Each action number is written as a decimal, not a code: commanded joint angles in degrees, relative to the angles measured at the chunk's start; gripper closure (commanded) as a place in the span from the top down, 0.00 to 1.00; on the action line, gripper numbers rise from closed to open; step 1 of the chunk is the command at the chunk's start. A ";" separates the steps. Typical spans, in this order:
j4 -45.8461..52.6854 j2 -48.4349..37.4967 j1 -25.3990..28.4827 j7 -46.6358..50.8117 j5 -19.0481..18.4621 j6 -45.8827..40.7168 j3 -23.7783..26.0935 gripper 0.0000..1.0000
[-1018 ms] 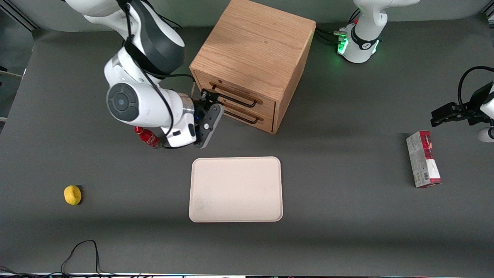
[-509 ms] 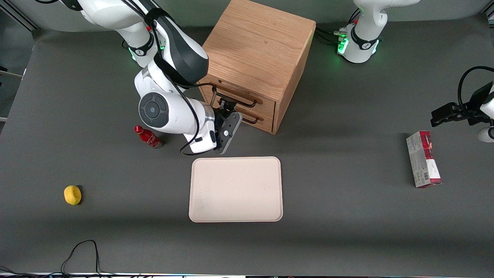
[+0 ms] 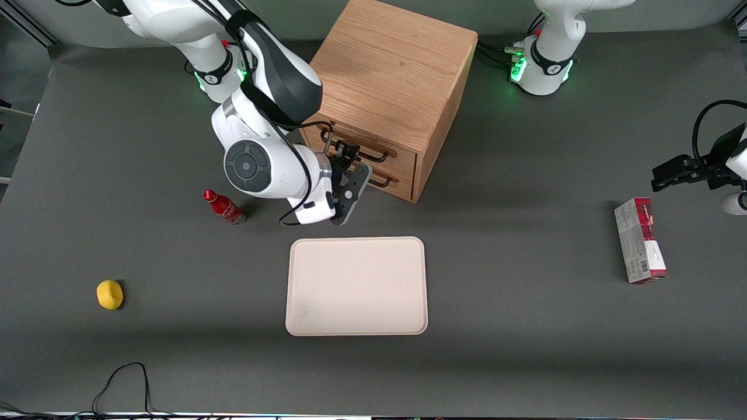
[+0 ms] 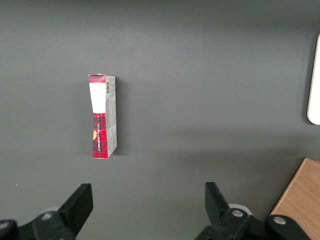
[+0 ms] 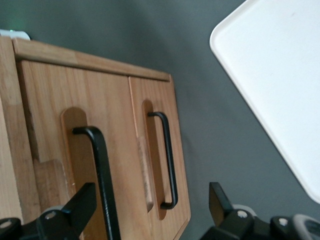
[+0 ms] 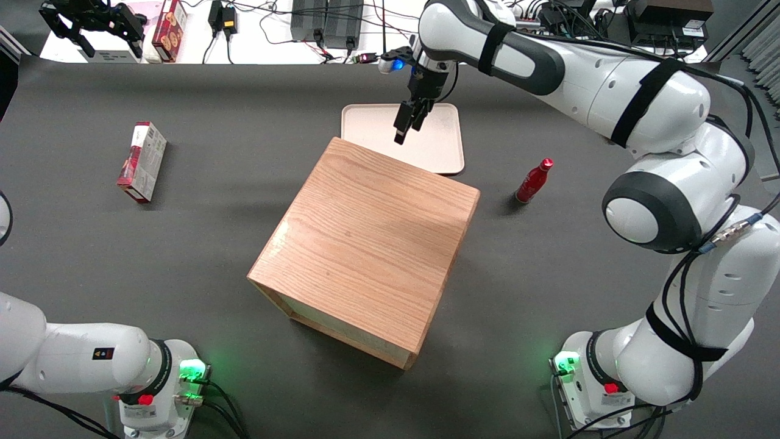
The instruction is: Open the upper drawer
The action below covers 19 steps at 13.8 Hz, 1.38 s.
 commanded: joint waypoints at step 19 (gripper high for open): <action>-3.17 -0.40 1.89 1.25 0.60 -5.04 -0.45 1.00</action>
